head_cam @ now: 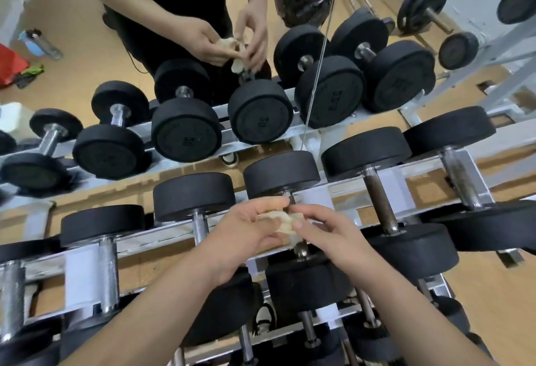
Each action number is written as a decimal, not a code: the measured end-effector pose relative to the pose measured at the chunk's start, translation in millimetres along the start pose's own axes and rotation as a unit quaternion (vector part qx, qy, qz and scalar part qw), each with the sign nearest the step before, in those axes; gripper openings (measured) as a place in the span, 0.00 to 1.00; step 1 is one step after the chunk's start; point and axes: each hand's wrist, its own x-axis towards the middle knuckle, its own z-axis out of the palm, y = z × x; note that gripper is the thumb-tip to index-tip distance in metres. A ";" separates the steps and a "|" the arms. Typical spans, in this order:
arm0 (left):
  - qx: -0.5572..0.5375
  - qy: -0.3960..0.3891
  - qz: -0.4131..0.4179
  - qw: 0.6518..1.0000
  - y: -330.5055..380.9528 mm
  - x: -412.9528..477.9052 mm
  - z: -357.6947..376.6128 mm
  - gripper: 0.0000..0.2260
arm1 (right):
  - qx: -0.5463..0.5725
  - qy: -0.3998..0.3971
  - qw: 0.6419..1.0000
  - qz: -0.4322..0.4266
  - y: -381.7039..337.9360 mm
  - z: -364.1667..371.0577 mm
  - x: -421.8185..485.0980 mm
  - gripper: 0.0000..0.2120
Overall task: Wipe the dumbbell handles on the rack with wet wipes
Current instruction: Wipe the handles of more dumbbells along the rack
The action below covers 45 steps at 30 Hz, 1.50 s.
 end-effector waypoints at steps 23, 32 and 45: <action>-0.214 0.001 -0.033 0.976 -3.2 27.3 7.1 0.17 | 0.102 0.049 0.992 0.061 3.9 -9.1 -0.7 0.38; -0.005 -0.038 -0.010 0.999 -12.6 30.9 6.7 0.11 | 0.055 -0.086 0.992 0.070 -6.4 1.4 10.6 0.15; 0.175 0.076 -0.075 0.979 -75.4 51.7 15.7 0.05 | -0.092 0.173 0.970 0.144 18.1 -2.5 59.8 0.21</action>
